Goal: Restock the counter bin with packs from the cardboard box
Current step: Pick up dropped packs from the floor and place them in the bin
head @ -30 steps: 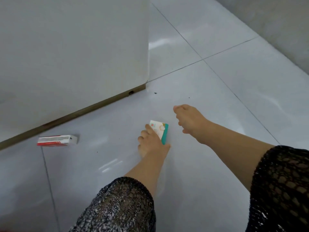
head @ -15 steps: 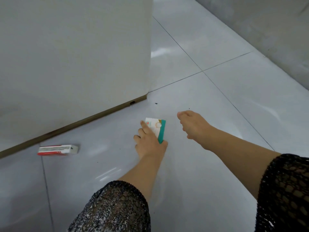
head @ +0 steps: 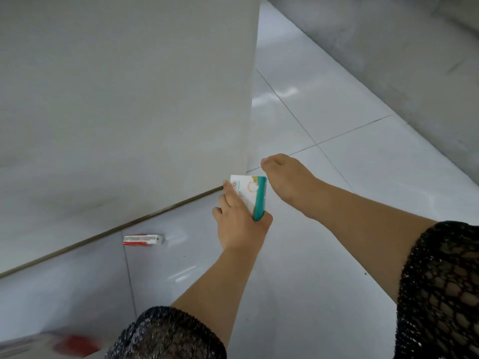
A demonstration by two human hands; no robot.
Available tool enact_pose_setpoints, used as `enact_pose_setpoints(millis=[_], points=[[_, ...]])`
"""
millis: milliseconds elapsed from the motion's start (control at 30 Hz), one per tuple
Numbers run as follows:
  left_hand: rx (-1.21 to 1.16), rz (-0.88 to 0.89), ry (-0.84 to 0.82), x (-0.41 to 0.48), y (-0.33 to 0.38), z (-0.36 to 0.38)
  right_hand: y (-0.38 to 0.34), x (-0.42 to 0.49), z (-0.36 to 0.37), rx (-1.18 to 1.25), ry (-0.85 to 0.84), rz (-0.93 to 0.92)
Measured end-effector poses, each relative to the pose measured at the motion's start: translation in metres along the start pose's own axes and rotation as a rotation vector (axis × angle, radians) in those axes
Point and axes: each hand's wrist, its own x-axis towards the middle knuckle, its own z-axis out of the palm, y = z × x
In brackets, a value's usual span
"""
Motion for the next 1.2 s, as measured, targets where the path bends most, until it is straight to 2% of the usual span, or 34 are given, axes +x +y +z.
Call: enact_pose_setpoints(millis=[200, 333, 600, 800, 967, 1200], points=[[-0.039, -0.026, 0.001, -0.059, 0.061, -0.083, -0.065, -0.063, -0.065, -0.013, -0.028, -0.031], [-0.117, -0.007, 0.073, -0.099, 0.109, -0.142, -0.111, -0.105, -0.11, 0.0, -0.045, -0.063], [-0.237, 0.128, 0.272, -0.146, 0.212, -0.258, -0.214, -0.194, -0.192, 0.011, 0.026, -0.201], [-0.276, 0.233, 0.373, -0.182, 0.286, -0.358, -0.288, -0.265, -0.25, 0.009, 0.157, -0.31], [-0.253, 0.288, 0.46, -0.227, 0.321, -0.439, -0.342, -0.327, -0.287, 0.022, 0.189, -0.395], [-0.195, 0.3, 0.624, -0.267, 0.347, -0.551, -0.426, -0.392, -0.313, 0.043, 0.133, -0.551]])
